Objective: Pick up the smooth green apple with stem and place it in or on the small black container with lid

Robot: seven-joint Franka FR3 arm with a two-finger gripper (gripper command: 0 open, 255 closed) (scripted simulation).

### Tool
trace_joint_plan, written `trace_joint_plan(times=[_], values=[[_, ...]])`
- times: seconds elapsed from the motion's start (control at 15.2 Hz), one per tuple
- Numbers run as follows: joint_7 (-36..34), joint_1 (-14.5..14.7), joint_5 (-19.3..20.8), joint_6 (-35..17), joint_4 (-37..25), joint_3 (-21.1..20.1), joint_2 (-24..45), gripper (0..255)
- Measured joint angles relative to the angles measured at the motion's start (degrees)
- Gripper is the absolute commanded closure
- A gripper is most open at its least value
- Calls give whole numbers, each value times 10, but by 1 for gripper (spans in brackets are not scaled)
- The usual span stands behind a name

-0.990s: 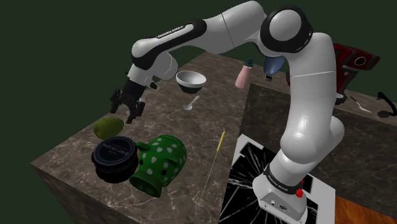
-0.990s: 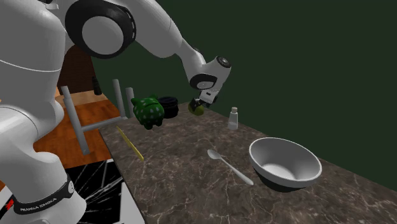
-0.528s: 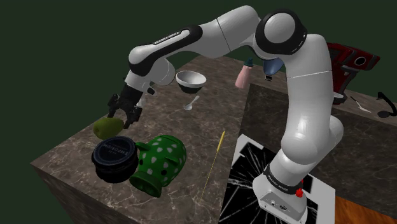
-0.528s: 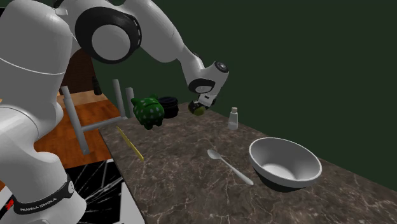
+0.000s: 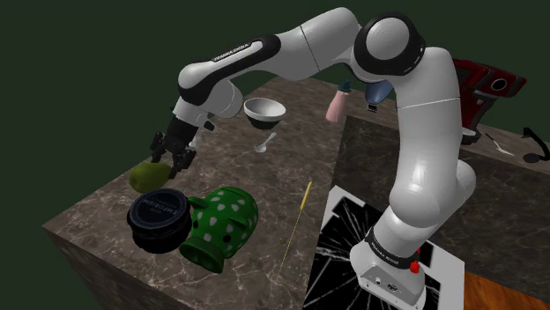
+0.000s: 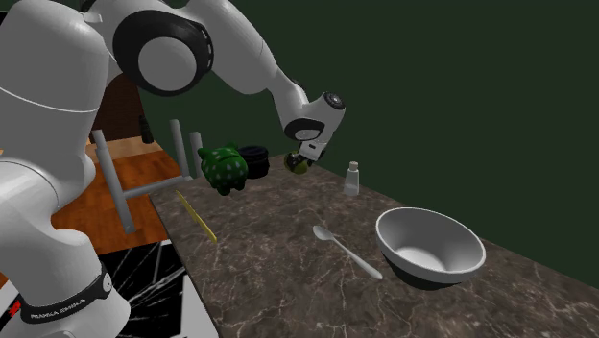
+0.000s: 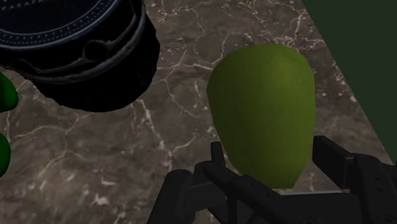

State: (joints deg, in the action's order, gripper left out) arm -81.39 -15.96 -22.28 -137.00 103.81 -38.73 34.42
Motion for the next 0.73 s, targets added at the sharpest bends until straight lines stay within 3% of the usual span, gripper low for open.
trace_joint_plan(times=[0.73], values=[[-9, -5, -3, 21, -5, -4, -18, 255]])
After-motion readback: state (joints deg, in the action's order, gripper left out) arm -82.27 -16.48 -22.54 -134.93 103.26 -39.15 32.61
